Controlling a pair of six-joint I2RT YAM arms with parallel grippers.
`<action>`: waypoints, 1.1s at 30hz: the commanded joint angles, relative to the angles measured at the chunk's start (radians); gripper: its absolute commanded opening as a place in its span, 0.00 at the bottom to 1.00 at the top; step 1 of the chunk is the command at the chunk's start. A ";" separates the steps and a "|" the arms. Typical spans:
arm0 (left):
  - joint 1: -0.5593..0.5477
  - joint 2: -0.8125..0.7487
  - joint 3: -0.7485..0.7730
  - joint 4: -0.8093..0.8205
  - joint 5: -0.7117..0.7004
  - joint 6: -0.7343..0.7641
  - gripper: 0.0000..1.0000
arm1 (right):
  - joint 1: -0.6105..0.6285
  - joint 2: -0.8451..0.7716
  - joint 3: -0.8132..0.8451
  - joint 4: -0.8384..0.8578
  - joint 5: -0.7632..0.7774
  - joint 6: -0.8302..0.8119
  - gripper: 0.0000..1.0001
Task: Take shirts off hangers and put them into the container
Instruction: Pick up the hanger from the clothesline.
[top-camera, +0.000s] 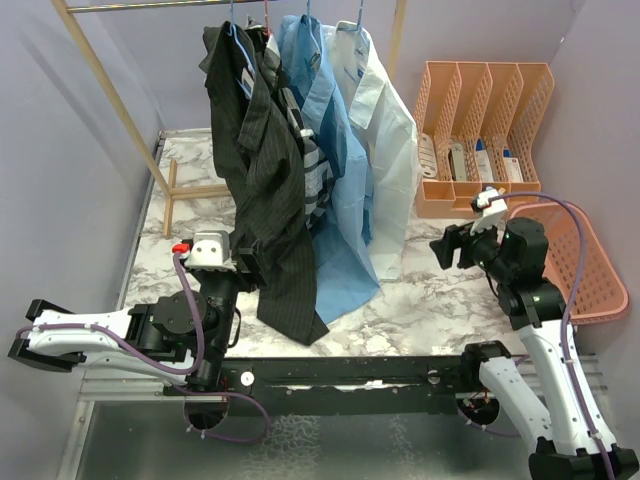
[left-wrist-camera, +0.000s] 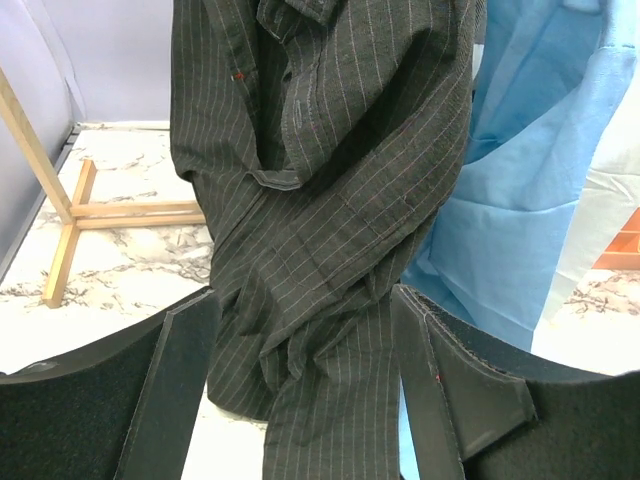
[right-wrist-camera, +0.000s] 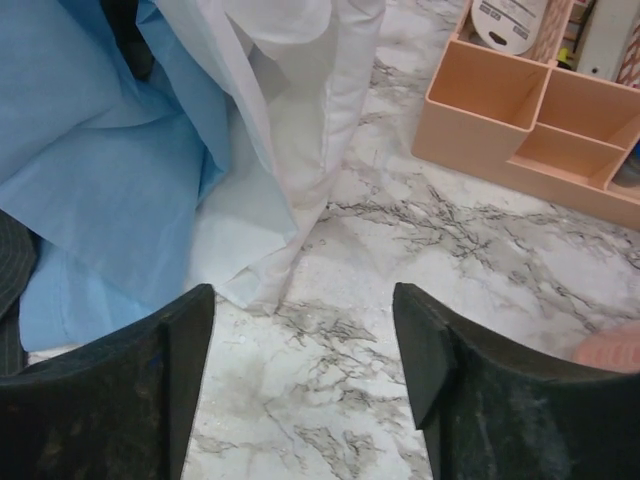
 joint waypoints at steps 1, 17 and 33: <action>-0.004 0.002 -0.008 -0.010 0.005 -0.028 0.72 | -0.029 -0.035 -0.001 0.034 0.000 0.000 0.77; -0.005 0.018 -0.016 -0.043 0.036 -0.101 0.71 | -0.069 -0.035 0.000 0.032 -0.098 -0.035 0.39; -0.004 0.164 0.121 -0.070 0.095 -0.086 0.70 | -0.071 0.656 1.314 -0.346 -0.269 -0.018 0.75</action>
